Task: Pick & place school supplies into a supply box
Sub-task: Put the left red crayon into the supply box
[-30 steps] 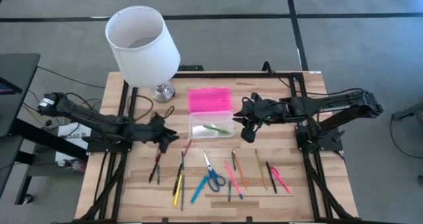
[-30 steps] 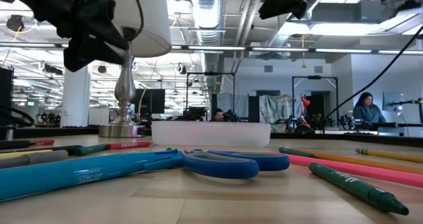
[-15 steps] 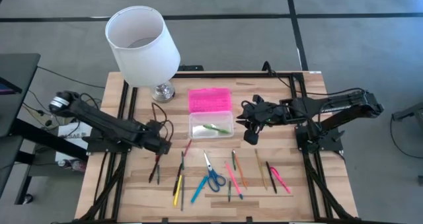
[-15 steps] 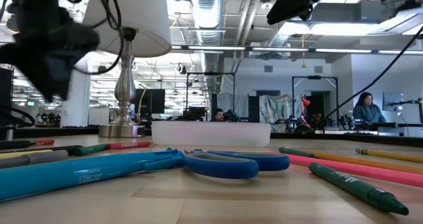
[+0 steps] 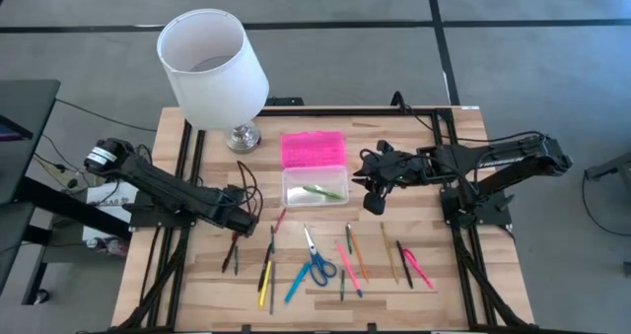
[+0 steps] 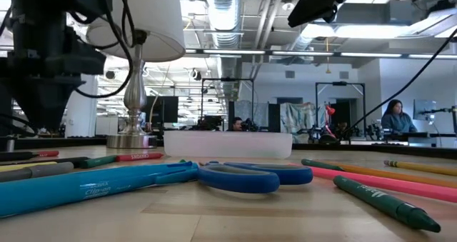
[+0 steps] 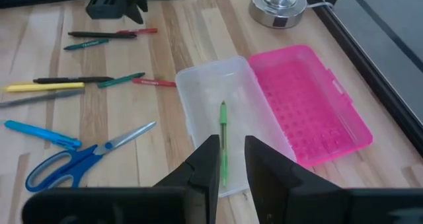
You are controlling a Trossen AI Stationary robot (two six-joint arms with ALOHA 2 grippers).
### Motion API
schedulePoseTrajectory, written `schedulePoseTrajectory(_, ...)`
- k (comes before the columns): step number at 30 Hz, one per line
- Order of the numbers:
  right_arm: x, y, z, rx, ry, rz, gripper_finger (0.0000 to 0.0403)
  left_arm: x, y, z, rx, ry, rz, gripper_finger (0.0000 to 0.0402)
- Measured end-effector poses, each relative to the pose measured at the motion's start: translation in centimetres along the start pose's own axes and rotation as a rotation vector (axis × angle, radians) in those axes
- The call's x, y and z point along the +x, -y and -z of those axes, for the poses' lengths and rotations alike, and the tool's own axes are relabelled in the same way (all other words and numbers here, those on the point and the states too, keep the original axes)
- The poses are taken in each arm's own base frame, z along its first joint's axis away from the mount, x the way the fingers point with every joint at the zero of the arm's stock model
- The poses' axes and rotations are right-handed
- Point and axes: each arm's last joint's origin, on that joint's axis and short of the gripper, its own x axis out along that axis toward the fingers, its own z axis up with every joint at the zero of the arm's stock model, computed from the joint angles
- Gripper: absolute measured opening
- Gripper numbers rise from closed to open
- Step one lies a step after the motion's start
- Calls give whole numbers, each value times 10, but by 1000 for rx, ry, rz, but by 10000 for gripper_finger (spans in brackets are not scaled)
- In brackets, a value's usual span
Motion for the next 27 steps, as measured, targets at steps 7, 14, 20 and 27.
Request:
schedulePoseTrajectory(7,0,-1,0,-2,0,-4,66,15,11,3,53,-44,-20,153)
schedulePoseTrajectory(14,0,-1,0,0,0,-3,66,25,9,5,50,-44,-21,153)
schedulePoseTrajectory(20,0,-1,0,24,0,-3,66,39,1,8,17,-74,0,153)
schedulePoseTrajectory(27,0,-1,0,25,-1,-4,66,43,0,9,-7,-73,11,152)
